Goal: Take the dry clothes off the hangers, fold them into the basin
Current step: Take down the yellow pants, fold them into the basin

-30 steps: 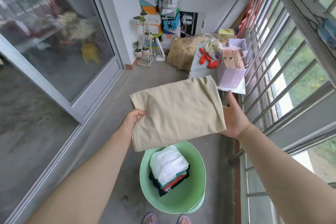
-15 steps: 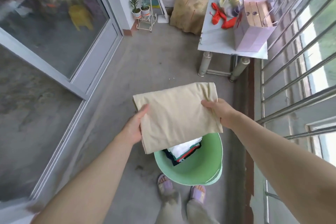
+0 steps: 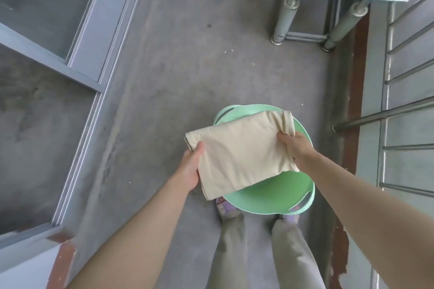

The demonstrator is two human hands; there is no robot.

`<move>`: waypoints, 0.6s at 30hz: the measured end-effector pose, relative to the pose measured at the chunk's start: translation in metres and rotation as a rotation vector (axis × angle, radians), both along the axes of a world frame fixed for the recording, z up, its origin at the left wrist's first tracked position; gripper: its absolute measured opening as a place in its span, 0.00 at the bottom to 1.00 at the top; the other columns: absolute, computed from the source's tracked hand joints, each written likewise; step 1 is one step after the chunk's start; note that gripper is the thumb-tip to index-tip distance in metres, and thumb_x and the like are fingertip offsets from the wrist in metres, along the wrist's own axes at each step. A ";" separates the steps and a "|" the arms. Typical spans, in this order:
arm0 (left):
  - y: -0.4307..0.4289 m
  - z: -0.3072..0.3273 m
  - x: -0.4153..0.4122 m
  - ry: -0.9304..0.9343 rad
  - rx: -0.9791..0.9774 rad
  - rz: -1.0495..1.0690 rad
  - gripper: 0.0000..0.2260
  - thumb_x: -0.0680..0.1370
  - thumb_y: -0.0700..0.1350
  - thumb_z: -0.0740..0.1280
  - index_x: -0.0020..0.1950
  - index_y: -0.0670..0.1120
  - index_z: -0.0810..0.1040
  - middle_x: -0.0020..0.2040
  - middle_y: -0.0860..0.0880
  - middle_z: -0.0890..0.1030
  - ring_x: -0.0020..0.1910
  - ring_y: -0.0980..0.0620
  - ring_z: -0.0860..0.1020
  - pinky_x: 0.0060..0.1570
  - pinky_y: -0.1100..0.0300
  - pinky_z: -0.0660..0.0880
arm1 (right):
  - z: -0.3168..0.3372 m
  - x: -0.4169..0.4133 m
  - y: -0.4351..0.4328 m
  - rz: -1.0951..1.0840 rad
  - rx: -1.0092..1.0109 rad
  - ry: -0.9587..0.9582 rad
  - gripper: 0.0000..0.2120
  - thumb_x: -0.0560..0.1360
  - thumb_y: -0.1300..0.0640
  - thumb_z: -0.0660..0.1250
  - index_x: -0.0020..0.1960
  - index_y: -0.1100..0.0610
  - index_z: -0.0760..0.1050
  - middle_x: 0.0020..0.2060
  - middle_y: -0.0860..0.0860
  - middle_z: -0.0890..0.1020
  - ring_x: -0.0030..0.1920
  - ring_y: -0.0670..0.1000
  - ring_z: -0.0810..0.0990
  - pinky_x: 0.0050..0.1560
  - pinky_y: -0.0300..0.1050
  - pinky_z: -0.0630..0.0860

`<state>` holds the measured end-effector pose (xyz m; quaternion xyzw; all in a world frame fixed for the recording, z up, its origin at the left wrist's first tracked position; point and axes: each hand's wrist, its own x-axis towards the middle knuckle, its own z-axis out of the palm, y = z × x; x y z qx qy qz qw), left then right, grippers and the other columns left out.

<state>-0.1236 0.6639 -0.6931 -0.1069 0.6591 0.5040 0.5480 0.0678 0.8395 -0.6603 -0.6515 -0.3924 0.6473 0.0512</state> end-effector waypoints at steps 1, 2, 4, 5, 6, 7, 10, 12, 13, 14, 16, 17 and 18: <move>0.003 -0.007 0.000 -0.003 -0.003 -0.003 0.14 0.82 0.48 0.60 0.63 0.43 0.73 0.58 0.42 0.80 0.56 0.45 0.79 0.63 0.45 0.72 | -0.006 0.002 0.003 0.005 -0.003 -0.010 0.05 0.79 0.61 0.62 0.54 0.60 0.70 0.44 0.54 0.77 0.40 0.54 0.76 0.43 0.47 0.74; 0.006 -0.017 0.000 -0.010 -0.006 -0.001 0.14 0.82 0.48 0.60 0.64 0.43 0.73 0.57 0.42 0.81 0.56 0.45 0.79 0.63 0.45 0.72 | -0.017 0.002 0.005 0.018 -0.007 -0.024 0.06 0.79 0.61 0.62 0.55 0.60 0.71 0.47 0.56 0.78 0.44 0.56 0.76 0.48 0.49 0.75; 0.016 -0.041 0.005 0.007 -0.021 0.028 0.14 0.82 0.48 0.59 0.64 0.43 0.73 0.54 0.44 0.81 0.54 0.45 0.79 0.60 0.46 0.74 | -0.040 0.002 0.018 0.056 -0.002 -0.043 0.10 0.79 0.60 0.62 0.59 0.62 0.72 0.54 0.60 0.78 0.49 0.56 0.75 0.55 0.52 0.73; 0.020 -0.055 0.009 0.012 -0.022 0.046 0.13 0.82 0.48 0.59 0.63 0.43 0.72 0.54 0.44 0.81 0.53 0.46 0.79 0.58 0.48 0.75 | -0.052 0.003 0.024 0.069 0.007 -0.056 0.12 0.79 0.59 0.62 0.61 0.63 0.72 0.56 0.60 0.77 0.49 0.56 0.75 0.55 0.52 0.73; 0.023 -0.063 0.011 0.009 -0.013 0.049 0.13 0.82 0.48 0.58 0.64 0.43 0.72 0.54 0.44 0.81 0.52 0.47 0.80 0.56 0.50 0.76 | -0.060 0.002 0.030 0.076 0.020 -0.070 0.14 0.79 0.59 0.61 0.62 0.64 0.71 0.55 0.60 0.77 0.49 0.56 0.74 0.55 0.51 0.72; 0.027 -0.076 0.015 0.007 -0.009 0.058 0.14 0.82 0.48 0.58 0.64 0.43 0.72 0.55 0.44 0.80 0.50 0.48 0.80 0.52 0.53 0.77 | -0.071 0.002 0.036 0.093 0.030 -0.088 0.15 0.79 0.58 0.60 0.63 0.64 0.71 0.53 0.58 0.77 0.48 0.55 0.74 0.54 0.49 0.71; 0.033 -0.121 0.030 -0.004 -0.049 0.111 0.15 0.83 0.49 0.58 0.66 0.42 0.71 0.56 0.44 0.80 0.49 0.50 0.80 0.49 0.55 0.77 | -0.109 0.000 0.054 0.138 0.043 -0.140 0.19 0.80 0.53 0.57 0.65 0.63 0.70 0.48 0.54 0.74 0.48 0.55 0.73 0.53 0.47 0.68; 0.035 -0.149 0.042 -0.021 -0.116 0.144 0.16 0.82 0.50 0.58 0.67 0.43 0.70 0.59 0.43 0.78 0.53 0.47 0.79 0.53 0.54 0.75 | -0.137 0.003 0.060 0.190 0.045 -0.186 0.22 0.81 0.49 0.55 0.66 0.64 0.69 0.52 0.56 0.73 0.54 0.58 0.73 0.54 0.46 0.66; 0.034 -0.164 0.046 -0.031 -0.151 0.160 0.17 0.82 0.51 0.58 0.67 0.43 0.69 0.60 0.44 0.78 0.55 0.46 0.78 0.55 0.52 0.74 | -0.152 0.005 0.061 0.226 0.045 -0.211 0.24 0.81 0.48 0.53 0.66 0.65 0.69 0.55 0.58 0.74 0.56 0.58 0.73 0.53 0.46 0.66; 0.033 -0.180 0.050 -0.043 -0.193 0.170 0.19 0.82 0.52 0.58 0.68 0.43 0.69 0.62 0.44 0.77 0.57 0.46 0.78 0.57 0.51 0.74 | -0.168 0.006 0.061 0.258 0.031 -0.236 0.25 0.81 0.47 0.52 0.66 0.66 0.69 0.58 0.60 0.75 0.58 0.59 0.73 0.53 0.46 0.65; 0.031 -0.197 0.054 -0.079 -0.256 0.167 0.21 0.81 0.56 0.59 0.69 0.44 0.70 0.63 0.44 0.77 0.59 0.45 0.78 0.61 0.47 0.74 | -0.186 0.009 0.059 0.300 0.008 -0.260 0.27 0.82 0.46 0.50 0.68 0.67 0.68 0.62 0.63 0.74 0.61 0.61 0.72 0.54 0.46 0.65; 0.030 -0.207 0.054 -0.082 -0.278 0.167 0.22 0.80 0.57 0.60 0.69 0.45 0.70 0.63 0.44 0.77 0.59 0.45 0.78 0.61 0.46 0.74 | -0.195 0.009 0.059 0.317 0.002 -0.259 0.28 0.82 0.45 0.50 0.68 0.67 0.68 0.63 0.63 0.74 0.62 0.61 0.72 0.54 0.45 0.65; 0.030 -0.214 0.053 -0.081 -0.294 0.174 0.23 0.80 0.58 0.60 0.69 0.46 0.70 0.63 0.44 0.77 0.59 0.45 0.78 0.62 0.46 0.74 | -0.200 0.008 0.060 0.328 0.001 -0.258 0.29 0.81 0.44 0.50 0.67 0.67 0.68 0.63 0.63 0.74 0.62 0.61 0.73 0.54 0.46 0.66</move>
